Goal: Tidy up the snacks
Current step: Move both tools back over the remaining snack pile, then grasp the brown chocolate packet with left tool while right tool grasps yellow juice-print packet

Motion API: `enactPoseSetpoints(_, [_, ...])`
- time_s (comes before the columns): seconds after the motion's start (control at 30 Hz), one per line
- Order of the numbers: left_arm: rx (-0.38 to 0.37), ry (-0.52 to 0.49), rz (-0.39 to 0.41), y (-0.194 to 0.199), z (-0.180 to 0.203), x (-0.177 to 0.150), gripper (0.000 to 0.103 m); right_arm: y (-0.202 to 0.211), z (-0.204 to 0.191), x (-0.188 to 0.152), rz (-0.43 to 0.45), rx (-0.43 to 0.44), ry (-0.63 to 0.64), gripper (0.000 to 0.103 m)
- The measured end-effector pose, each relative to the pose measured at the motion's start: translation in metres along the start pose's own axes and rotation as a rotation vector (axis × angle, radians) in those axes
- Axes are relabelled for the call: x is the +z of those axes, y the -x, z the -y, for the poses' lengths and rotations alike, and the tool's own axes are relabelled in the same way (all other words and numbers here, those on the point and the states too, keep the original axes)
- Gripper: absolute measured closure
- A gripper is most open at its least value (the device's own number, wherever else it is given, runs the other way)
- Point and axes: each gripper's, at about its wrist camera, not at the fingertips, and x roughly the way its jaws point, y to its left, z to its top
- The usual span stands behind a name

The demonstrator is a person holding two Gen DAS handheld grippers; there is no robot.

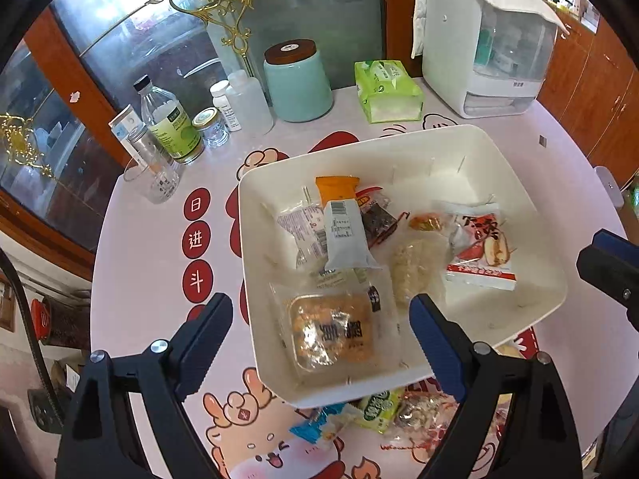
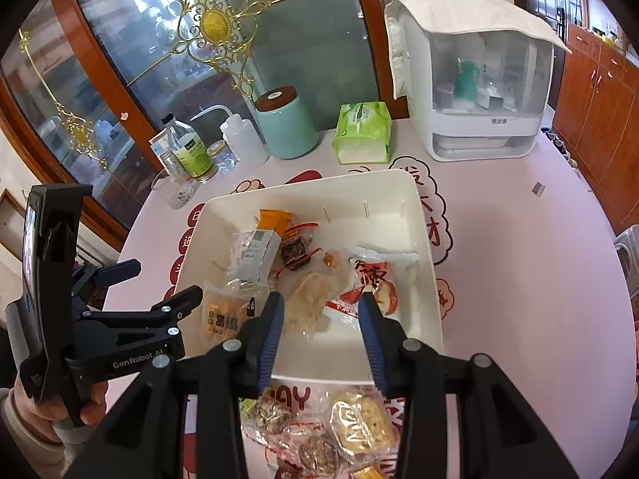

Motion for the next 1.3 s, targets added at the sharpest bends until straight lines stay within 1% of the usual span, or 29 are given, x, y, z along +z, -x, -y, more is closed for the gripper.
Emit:
enactPoseSetpoints(0.23, [-0.008,0.004,0.011,0.019,0.005,-0.011,0.014,0.019,0.0,-0.007,0.019,0.006,0.016,0.062])
enactPoseSetpoints(0.4, [-0.015,0.01,0.025,0.035,0.01,-0.019,0.014,0.032,-0.002,-0.012,0.034,0.011,0.032,0.058])
enactPoseSetpoints(0.53, [-0.034,0.01,0.035,0.048,0.017,-0.031,0.013,0.039,-0.003,-0.021,0.04,0.013,0.059,0.054])
enactPoseSetpoints(0.67, [-0.05,0.003,0.042,0.057,0.027,-0.05,0.013,0.044,0.0,-0.034,0.035,0.018,0.081,0.05])
enactPoseSetpoints(0.8, [-0.082,0.012,0.035,0.06,0.036,-0.075,0.013,0.043,0.008,-0.052,0.01,0.017,0.09,0.049])
enactPoseSetpoints(0.93, [-0.116,0.048,0.01,0.057,0.041,-0.104,0.013,0.038,0.019,-0.072,-0.026,0.013,0.083,0.049])
enactPoseSetpoints(1.03, [-0.12,0.07,-0.001,0.052,0.043,-0.124,0.013,0.032,0.03,-0.089,-0.056,0.006,0.083,0.049])
enactPoseSetpoints(1.13, [-0.132,0.101,-0.031,0.044,0.044,-0.146,0.013,0.024,0.039,-0.108,-0.09,-0.013,0.091,0.049])
enactPoseSetpoints(1.3, [-0.135,0.14,-0.091,0.021,0.051,-0.18,0.013,0.006,0.052,-0.144,-0.167,-0.018,0.097,0.049])
